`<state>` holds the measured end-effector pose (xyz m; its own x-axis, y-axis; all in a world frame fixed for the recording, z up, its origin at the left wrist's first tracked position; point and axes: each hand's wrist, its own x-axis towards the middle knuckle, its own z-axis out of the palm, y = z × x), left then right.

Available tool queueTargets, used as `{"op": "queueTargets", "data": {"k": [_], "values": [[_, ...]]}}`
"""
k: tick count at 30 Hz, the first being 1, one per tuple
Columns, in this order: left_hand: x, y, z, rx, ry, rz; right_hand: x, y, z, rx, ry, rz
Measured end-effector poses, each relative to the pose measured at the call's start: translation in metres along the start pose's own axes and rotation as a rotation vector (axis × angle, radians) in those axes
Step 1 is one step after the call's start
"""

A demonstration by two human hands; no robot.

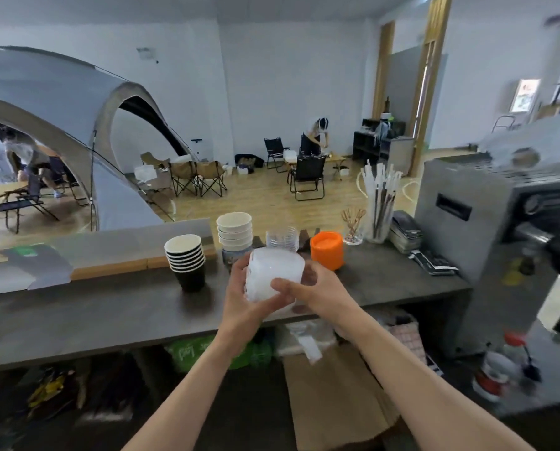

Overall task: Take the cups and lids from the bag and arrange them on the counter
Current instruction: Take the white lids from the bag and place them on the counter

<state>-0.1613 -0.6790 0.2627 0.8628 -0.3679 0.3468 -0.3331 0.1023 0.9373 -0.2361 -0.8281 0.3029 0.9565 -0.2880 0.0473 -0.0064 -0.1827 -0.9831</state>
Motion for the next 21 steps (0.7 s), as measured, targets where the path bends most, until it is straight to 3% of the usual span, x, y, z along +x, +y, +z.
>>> {"op": "queueTargets", "data": {"k": [7,21], "values": [[0.026,-0.044,0.097,-0.018,-0.201,-0.087,0.020,0.061,-0.091,0.072,0.154,0.092],[0.144,-0.109,0.218,0.101,-0.258,-0.081,0.110,0.113,-0.188,-0.155,0.442,0.047]]}}
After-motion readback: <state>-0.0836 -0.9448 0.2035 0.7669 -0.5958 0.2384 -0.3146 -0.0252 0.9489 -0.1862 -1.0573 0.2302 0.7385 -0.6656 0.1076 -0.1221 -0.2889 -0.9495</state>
